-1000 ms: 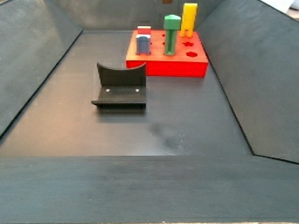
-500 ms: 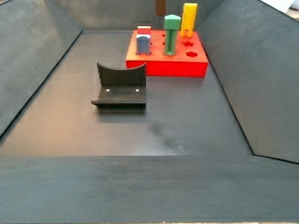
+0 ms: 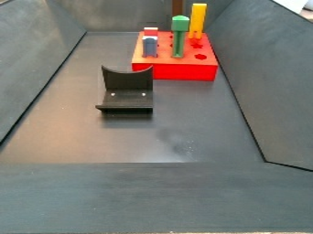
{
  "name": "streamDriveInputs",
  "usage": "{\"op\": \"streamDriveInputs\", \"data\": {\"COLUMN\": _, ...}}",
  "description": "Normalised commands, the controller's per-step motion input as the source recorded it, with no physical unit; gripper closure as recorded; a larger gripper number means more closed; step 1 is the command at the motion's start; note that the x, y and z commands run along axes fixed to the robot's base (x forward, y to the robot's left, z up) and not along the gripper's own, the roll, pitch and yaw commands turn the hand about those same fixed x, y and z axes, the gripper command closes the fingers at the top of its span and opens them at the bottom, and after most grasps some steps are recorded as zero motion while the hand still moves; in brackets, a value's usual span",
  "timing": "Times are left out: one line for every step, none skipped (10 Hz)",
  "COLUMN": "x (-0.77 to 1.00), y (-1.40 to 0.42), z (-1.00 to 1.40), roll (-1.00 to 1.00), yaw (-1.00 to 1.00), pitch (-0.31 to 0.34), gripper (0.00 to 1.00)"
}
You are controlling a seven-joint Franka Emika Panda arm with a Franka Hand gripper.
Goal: Pick up the oval object. Move up. Move to above the board. Insert the oval object.
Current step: Insert the oval object.
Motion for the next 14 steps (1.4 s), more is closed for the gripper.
{"op": "streamDriveInputs", "data": {"x": 0.00, "y": 0.01, "z": -0.15, "roll": -0.21, "yaw": -0.36, "pitch": -0.141, "gripper": 1.00}}
{"op": "streamDriveInputs", "data": {"x": 0.00, "y": 0.00, "z": -0.17, "roll": -0.17, "yaw": -0.26, "pitch": -0.133, "gripper": 1.00}}
{"op": "streamDriveInputs", "data": {"x": -0.12, "y": 0.00, "z": -0.24, "roll": -0.14, "yaw": -0.15, "pitch": -0.156, "gripper": 1.00}}
{"op": "streamDriveInputs", "data": {"x": -0.06, "y": 0.00, "z": -0.27, "roll": -0.13, "yaw": -0.12, "pitch": -0.141, "gripper": 1.00}}
{"op": "streamDriveInputs", "data": {"x": 0.00, "y": 0.00, "z": -0.29, "roll": -0.14, "yaw": -0.13, "pitch": -0.140, "gripper": 1.00}}
{"op": "streamDriveInputs", "data": {"x": 0.00, "y": 0.00, "z": -0.27, "roll": -0.15, "yaw": -0.17, "pitch": -0.116, "gripper": 1.00}}
{"op": "streamDriveInputs", "data": {"x": 0.19, "y": 0.02, "z": -0.33, "roll": -0.12, "yaw": -0.16, "pitch": -0.070, "gripper": 1.00}}
{"op": "streamDriveInputs", "data": {"x": 0.21, "y": 0.00, "z": -0.40, "roll": -0.05, "yaw": -0.15, "pitch": -0.044, "gripper": 1.00}}
{"op": "streamDriveInputs", "data": {"x": 0.12, "y": 0.00, "z": -0.52, "roll": 0.00, "yaw": -0.16, "pitch": -0.034, "gripper": 1.00}}
{"op": "streamDriveInputs", "data": {"x": 0.04, "y": -0.02, "z": -0.53, "roll": 0.01, "yaw": -0.16, "pitch": 0.000, "gripper": 1.00}}
{"op": "streamDriveInputs", "data": {"x": 0.07, "y": 0.00, "z": -0.46, "roll": 0.00, "yaw": -0.13, "pitch": -0.001, "gripper": 1.00}}
{"op": "streamDriveInputs", "data": {"x": 0.11, "y": 0.00, "z": -0.10, "roll": -0.05, "yaw": -0.04, "pitch": -0.067, "gripper": 1.00}}
{"op": "streamDriveInputs", "data": {"x": 0.00, "y": 0.00, "z": 0.00, "roll": 0.00, "yaw": 0.00, "pitch": -0.004, "gripper": 1.00}}
{"op": "streamDriveInputs", "data": {"x": 0.00, "y": 0.00, "z": 0.00, "roll": 0.00, "yaw": 0.00, "pitch": 0.000, "gripper": 1.00}}
